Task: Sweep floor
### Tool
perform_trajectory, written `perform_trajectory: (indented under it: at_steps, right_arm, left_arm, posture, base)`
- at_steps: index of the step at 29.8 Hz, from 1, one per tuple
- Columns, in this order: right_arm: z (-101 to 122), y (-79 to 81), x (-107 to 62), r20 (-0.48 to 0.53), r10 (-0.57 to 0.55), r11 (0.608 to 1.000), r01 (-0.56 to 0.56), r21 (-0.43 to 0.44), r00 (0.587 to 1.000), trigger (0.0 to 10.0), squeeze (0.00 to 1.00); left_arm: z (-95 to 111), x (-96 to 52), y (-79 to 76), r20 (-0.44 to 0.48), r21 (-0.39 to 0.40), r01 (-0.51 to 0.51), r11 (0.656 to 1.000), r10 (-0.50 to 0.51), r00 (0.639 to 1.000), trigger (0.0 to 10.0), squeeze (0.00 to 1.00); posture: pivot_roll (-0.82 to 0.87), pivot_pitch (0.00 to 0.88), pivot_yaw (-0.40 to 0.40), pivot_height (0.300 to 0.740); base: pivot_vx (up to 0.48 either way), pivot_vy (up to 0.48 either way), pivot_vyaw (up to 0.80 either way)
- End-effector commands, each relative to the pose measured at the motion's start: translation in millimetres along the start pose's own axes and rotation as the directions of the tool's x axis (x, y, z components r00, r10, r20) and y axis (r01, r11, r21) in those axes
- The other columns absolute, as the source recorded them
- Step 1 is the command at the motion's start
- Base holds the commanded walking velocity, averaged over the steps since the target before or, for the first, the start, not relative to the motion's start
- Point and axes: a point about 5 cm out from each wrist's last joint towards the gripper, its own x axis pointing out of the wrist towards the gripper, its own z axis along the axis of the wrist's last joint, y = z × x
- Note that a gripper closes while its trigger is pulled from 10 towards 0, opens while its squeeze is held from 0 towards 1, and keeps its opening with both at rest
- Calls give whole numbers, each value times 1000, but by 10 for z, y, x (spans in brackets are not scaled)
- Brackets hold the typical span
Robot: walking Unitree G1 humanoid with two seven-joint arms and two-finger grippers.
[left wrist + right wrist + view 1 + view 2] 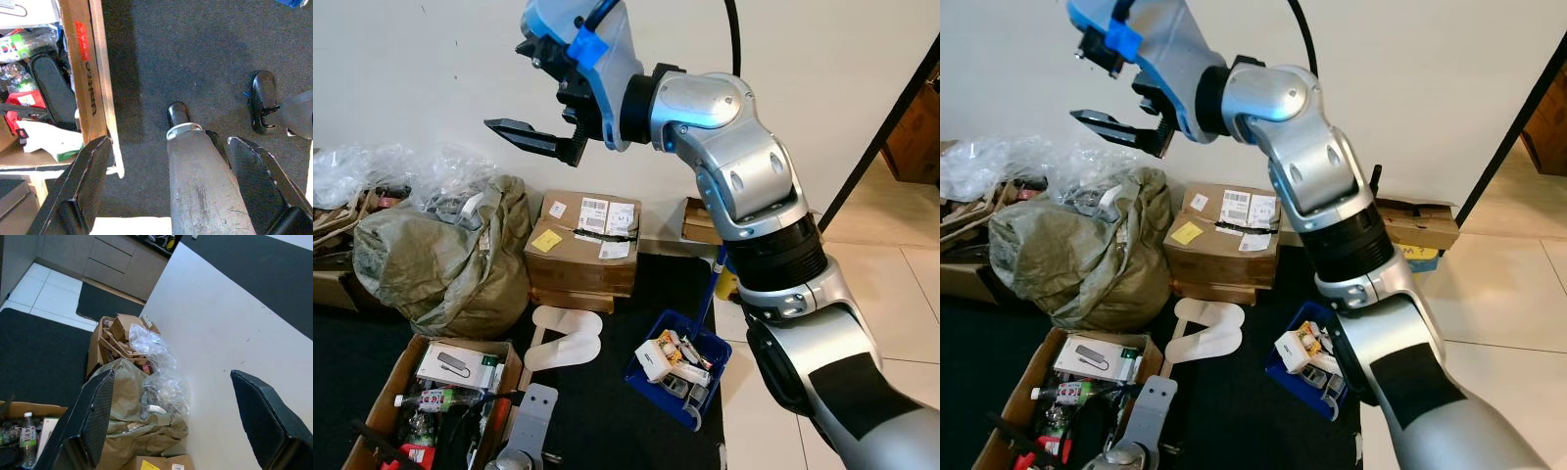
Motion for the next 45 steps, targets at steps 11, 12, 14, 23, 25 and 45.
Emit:
perform_trajectory:
  at_steps: [11, 12, 14, 23, 25, 45]
  right_arm:
    - [132, -75, -14, 45, -87, 995, 85, 44, 995, 10000, 0]
    - [50, -73, -50, 47, -103, 989, 98, 106, 994, 10000, 0]
    - [-62, -67, -94, 37, -120, 981, 113, 158, 992, 10000, 0]
    - [-1707, 469, -594, -460, -95, 885, 286, 368, 883, 10000, 0]
    - [-1707, 469, -594, -460, -95, 885, 286, 368, 883, 10000, 0]
    - [-3290, 2949, -2507, -941, 258, 535, 778, 328, 219, 10000, 0]
  left_arm:
    - [-76, -7, 27, -23, 8, -4, 1000, 4, 1000, 10000, 0]
    - [-80, -7, 24, -24, 2, -6, 1000, 6, 1000, 10000, 0]
    - [-84, -8, 21, -24, -3, -7, 1000, 7, 1000, 10000, 0]
    - [-93, -10, 25, -20, -5, -16, 1000, 16, 1000, 10000, 0]
    - [-93, -10, 25, -20, -5, -16, 1000, 16, 1000, 10000, 0]
    - [-75, -9, 25, -5, 15, -7, 1000, 7, 1000, 10000, 0]
  posture:
    - [-22, 106, 26, 740]
    - [-15, 106, 22, 740]
    - [-12, 105, 21, 740]
    - [-9, 79, 14, 740]
    - [-9, 79, 14, 740]
    - [-6, 0, 7, 740]
  base:
    - [0, 0, 0]
    - [0, 0, 0]
    - [0, 0, 0]
    - [0, 0, 0]
    - [0, 0, 0]
    - [0, -89, 0]
